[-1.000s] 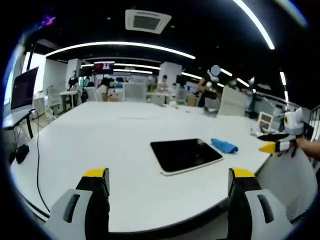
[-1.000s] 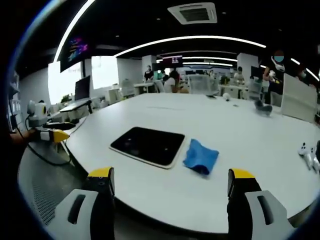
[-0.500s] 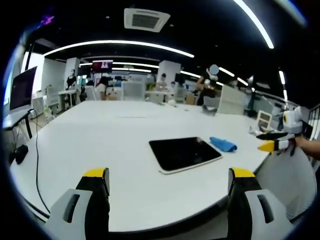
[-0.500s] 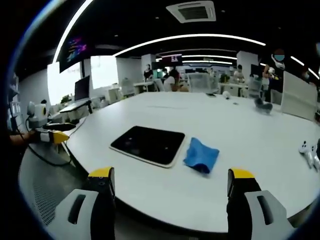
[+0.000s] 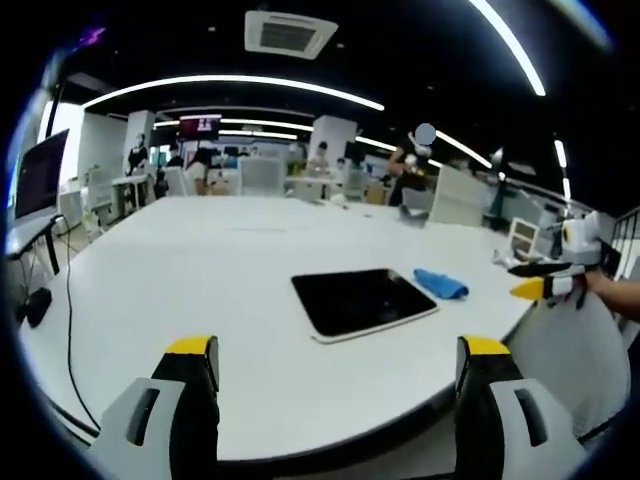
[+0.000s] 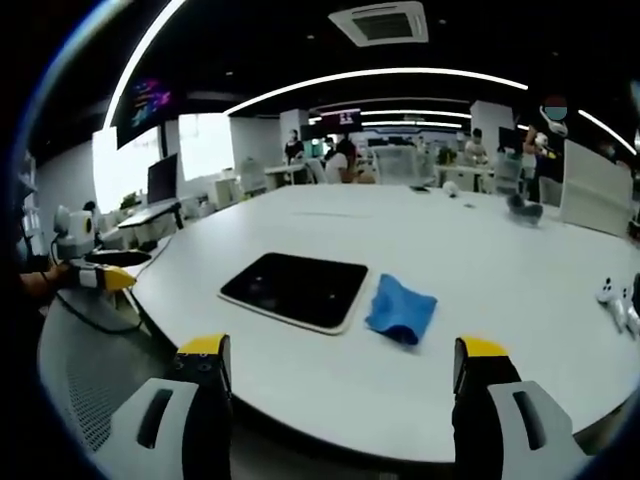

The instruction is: Wipe the mirror surface with the cleaning cloth until all visible marks leave the cleaned area.

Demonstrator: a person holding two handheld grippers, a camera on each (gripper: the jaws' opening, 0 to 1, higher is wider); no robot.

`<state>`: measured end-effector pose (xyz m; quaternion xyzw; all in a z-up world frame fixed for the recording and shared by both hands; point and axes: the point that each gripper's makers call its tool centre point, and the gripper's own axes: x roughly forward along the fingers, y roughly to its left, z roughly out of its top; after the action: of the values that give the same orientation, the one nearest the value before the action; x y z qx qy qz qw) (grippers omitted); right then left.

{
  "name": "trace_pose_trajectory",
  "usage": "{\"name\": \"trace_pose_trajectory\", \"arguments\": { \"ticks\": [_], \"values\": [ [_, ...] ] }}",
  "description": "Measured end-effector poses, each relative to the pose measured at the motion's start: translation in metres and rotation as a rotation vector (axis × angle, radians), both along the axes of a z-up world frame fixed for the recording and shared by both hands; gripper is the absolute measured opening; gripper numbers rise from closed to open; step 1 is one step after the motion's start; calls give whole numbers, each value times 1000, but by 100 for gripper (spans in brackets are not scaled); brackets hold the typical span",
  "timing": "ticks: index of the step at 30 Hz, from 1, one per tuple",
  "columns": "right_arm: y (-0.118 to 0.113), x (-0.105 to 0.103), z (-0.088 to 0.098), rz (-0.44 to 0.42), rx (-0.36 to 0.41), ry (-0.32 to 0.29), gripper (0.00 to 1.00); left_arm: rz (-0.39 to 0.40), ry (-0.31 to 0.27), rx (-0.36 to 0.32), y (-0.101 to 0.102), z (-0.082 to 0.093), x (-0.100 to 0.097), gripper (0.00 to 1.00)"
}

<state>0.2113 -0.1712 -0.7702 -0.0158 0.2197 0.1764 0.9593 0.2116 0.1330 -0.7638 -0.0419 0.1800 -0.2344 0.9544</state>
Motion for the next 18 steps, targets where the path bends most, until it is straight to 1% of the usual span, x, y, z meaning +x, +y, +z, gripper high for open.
{"name": "trace_pose_trajectory", "arguments": {
  "ticks": [6, 8, 18],
  "values": [
    [1, -1, 0, 12, 2, 3, 91, 7, -6, -4, 1, 1, 0, 99],
    [1, -2, 0, 12, 0, 1, 91, 14, -23, 0, 2, 3, 1, 99],
    [-2, 0, 1, -5, -4, -6, 91, -8, -17, -8, -2, 3, 0, 99]
  ]
}}
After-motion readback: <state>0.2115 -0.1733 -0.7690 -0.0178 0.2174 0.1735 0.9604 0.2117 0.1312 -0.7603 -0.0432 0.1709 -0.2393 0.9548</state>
